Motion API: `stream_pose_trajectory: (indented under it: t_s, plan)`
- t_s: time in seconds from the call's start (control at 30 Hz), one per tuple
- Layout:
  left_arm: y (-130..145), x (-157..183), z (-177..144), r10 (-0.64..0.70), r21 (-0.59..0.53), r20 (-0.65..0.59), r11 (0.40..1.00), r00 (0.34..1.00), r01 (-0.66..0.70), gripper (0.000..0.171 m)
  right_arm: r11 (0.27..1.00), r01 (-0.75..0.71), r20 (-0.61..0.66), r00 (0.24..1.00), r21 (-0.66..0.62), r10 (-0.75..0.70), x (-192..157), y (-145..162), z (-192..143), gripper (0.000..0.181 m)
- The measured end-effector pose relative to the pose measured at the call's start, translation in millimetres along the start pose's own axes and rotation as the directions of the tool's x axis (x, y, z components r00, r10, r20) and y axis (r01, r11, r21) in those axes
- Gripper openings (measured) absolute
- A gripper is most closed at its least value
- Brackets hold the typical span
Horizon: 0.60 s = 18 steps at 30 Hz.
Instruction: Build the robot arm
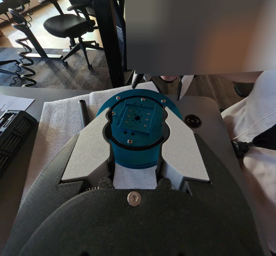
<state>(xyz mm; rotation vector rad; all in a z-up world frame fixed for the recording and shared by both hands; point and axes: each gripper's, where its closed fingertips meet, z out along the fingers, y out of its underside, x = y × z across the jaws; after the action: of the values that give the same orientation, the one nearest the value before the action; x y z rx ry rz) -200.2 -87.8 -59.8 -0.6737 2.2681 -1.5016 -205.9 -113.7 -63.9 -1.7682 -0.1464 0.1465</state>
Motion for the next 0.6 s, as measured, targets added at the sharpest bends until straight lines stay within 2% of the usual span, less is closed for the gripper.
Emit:
stream_pose_trajectory:
  t_s: [0.2,0.3,0.33,0.5,0.6]
  plan:
    - [9.2,1.2,2.6,-0.005,-0.104,-0.067,0.995,0.998,-0.002,0.066,1.000,-0.010,-0.015,1.000,0.005,0.010,-4.4,1.9,-6.2,0.066]
    - [11.4,-0.6,0.4,0.036,-0.178,-0.113,0.982,0.993,-0.056,0.048,1.000,-0.030,-0.012,0.999,0.008,0.030,-6.3,3.7,-7.9,0.065]
    - [12.0,-0.2,0.6,0.051,-0.209,-0.135,0.975,0.990,-0.079,0.047,0.999,-0.033,-0.012,0.999,0.007,0.033,-7.0,4.5,-8.4,0.065]
    - [10.8,1.4,7.9,0.141,-0.381,-0.210,0.899,0.968,-0.214,0.053,0.999,-0.040,-0.022,0.999,0.007,0.040,-11.2,10.4,-12.8,0.064]
    - [10.3,7.2,13.4,0.147,-0.466,-0.262,0.846,0.954,-0.259,0.044,0.999,-0.048,-0.027,0.999,-0.011,0.048,-13.5,17.8,-16.4,0.062]
